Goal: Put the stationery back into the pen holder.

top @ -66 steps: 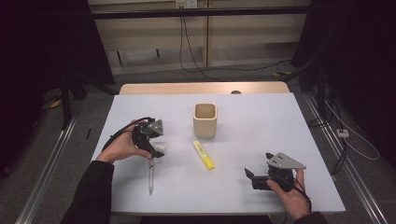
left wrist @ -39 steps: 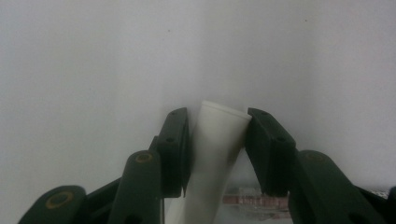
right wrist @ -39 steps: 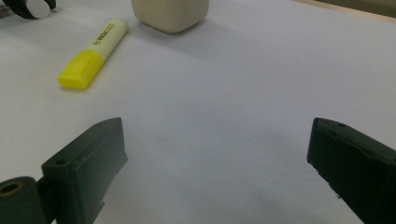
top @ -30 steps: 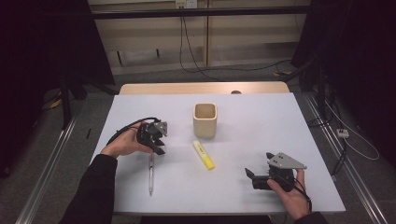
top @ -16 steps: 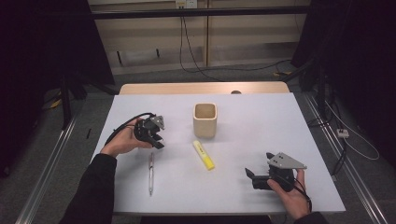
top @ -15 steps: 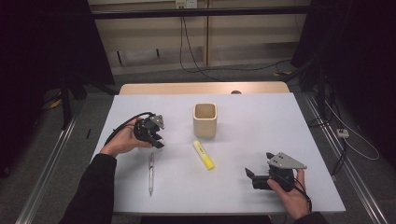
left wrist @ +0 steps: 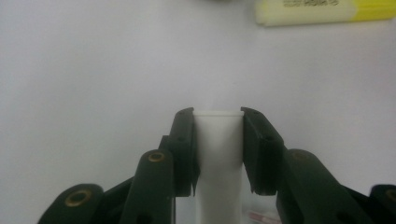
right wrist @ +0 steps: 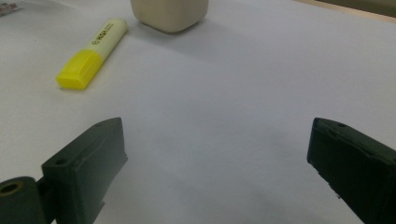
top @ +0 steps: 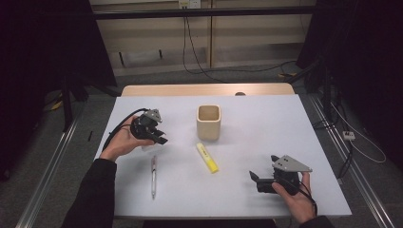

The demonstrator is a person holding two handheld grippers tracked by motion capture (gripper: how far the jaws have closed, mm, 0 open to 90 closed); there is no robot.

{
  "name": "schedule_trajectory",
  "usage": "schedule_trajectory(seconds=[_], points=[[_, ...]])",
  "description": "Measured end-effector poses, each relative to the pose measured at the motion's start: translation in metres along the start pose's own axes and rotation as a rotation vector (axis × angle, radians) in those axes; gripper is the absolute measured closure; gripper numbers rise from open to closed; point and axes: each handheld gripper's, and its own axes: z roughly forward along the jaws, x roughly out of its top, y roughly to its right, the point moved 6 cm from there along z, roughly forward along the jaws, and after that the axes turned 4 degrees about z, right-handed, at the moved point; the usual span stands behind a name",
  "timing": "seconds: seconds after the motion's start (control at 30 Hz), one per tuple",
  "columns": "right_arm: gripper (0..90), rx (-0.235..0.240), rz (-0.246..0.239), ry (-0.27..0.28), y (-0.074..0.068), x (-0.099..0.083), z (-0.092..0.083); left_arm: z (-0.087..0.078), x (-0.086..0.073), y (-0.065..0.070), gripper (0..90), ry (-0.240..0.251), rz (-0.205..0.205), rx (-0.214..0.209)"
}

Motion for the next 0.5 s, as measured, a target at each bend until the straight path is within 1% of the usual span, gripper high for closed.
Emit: schedule_trajectory(seconds=[0.03, 0.07, 0.13, 0.17, 0.2, 0.23, 0.27, 0.3, 0.33, 0.37, 0.43, 0.47, 0.5], points=[[4.1, 0.000, 0.000, 0.000, 0.000, 0.000, 0.000, -0.001, 0.001, 0.001, 67.6, 0.015, 0.006, 0.007], [4.1, 0.000, 0.000, 0.000, 0.000, 0.000, 0.000, -0.002, 0.002, 0.003, 67.5, 0.029, 0.002, 0.003], [4.1, 0.000, 0.001, 0.000, 0.000, 0.000, 0.000, -0.004, 0.006, 0.007, 67.5, 0.080, -0.008, -0.002], [4.1, 0.000, -0.001, 0.000, 0.000, 0.000, 0.000, -0.005, 0.006, 0.008, 67.6, 0.087, -0.007, -0.005], [4.1, 0.000, 0.000, 0.000, 0.000, 0.000, 0.000, -0.005, 0.008, 0.010, 67.5, 0.106, -0.018, 0.007], [4.1, 0.000, -0.001, -0.001, 0.000, 0.000, 0.000, -0.006, 0.009, 0.010, 67.6, 0.106, -0.015, 0.014], [4.1, 0.001, -0.002, 0.000, 0.000, 0.000, 0.000, -0.006, 0.010, 0.010, 67.6, 0.118, -0.032, 0.024], [4.1, 0.001, 0.000, 0.000, 0.000, 0.000, 0.000, -0.008, 0.011, 0.010, 67.5, 0.129, -0.038, 0.030], [4.1, 0.002, 0.000, 0.000, 0.000, 0.000, 0.000, -0.009, 0.013, 0.011, 67.5, 0.161, -0.051, 0.027], [4.1, 0.001, 0.001, 0.000, 0.000, 0.000, 0.000, -0.011, 0.013, 0.011, 67.5, 0.171, -0.051, 0.023], [4.1, 0.001, 0.004, 0.002, 0.000, 0.000, 0.000, -0.012, 0.016, 0.011, 67.5, 0.197, -0.062, 0.040], [4.1, 0.000, 0.004, 0.001, 0.000, 0.000, 0.000, -0.013, 0.017, 0.012, 67.6, 0.216, -0.079, 0.039], [4.1, 0.000, 0.003, 0.001, 0.000, 0.000, 0.000, -0.013, 0.018, 0.011, 67.6, 0.231, -0.082, 0.048]])
